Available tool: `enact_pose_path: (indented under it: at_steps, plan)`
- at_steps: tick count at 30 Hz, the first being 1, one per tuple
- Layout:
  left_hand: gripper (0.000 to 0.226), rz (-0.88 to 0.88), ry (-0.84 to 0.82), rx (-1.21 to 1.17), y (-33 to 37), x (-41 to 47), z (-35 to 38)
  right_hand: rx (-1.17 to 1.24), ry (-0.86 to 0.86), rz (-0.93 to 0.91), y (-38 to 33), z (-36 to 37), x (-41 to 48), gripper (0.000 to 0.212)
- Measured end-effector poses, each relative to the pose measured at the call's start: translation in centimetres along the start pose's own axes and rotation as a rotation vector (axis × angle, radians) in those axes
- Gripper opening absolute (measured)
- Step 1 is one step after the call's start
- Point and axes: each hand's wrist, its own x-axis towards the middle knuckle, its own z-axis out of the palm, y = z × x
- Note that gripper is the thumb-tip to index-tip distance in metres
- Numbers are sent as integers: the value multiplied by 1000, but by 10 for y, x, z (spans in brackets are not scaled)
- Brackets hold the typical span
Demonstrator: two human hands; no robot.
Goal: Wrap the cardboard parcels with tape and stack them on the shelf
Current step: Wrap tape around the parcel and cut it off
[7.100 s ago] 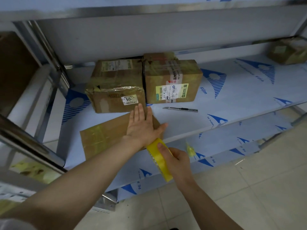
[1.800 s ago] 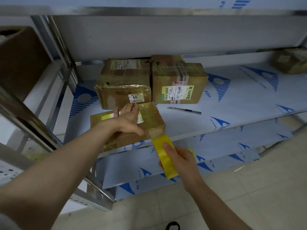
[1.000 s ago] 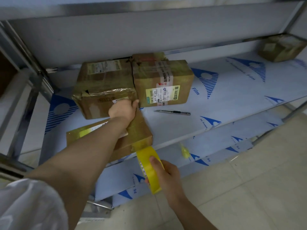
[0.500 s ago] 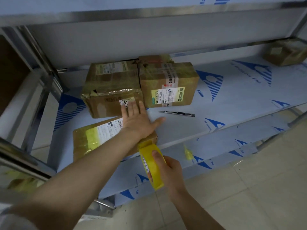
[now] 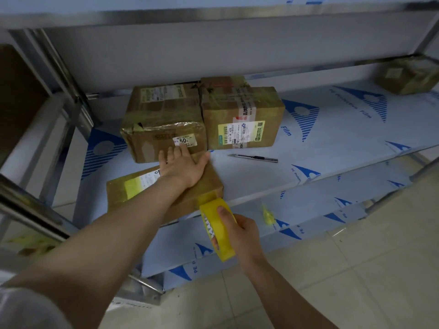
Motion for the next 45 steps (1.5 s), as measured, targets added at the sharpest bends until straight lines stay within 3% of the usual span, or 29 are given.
enact_pose_path:
  at_steps: [3, 6, 8, 11, 14, 17, 20, 23, 26, 28, 30, 33, 35, 38, 41, 45]
  plan:
    - [83, 10, 84, 54, -3, -4, 1, -6, 0, 27, -3, 3, -2, 58]
    - [82, 218, 110, 79, 1, -24, 12, 12, 4, 32, -5, 1, -3, 56]
    - [78, 376, 60, 84, 4, -39, 19, -6, 12, 11, -9, 2, -4, 54]
    - [75, 410, -117, -22, 1, -38, -1, -6, 30, 11, -10, 3, -8, 57]
    - [118, 317, -331, -43, -29, -31, -34, -25, 6, 25, -13, -1, -11, 62]
    - [146, 143, -360, 158, -69, -42, -33, -33, 5, 28, -20, 1, -17, 62]
    - [141, 138, -368, 107, -76, -44, -35, -32, -56, 80, -41, -3, -30, 40]
    - [135, 164, -617, -177, -85, -39, -56, -8, -221, 110, -77, -20, -47, 23]
    - [90, 251, -714, -367, -95, -46, -76, -37, -383, -59, -114, -25, -54, 15]
    - [44, 258, -599, -441, -90, -51, -92, -60, -408, -112, -134, -15, -48, 13]
    - [30, 273, -383, -447, -83, -51, -100, -84, -394, -120, -152, 2, -35, 20]
    - [78, 424, -273, -293, -61, -54, -96, -115, -314, -144, -177, 27, -15, 37]
    - [92, 450, -121, -99, -48, -56, -80, -80, -267, -159, -187, 35, -5, 43]
    - [84, 359, 110, 101, -45, -47, -63, -65, -293, -154, -188, 36, 2, 44]
    - [77, 356, 99, 54, -50, -38, -60, -24, -257, -172, -176, 37, -1, 31]
    - [81, 357, 105, 12, -51, -34, -60, -11, -152, -196, -148, 32, -18, 35]
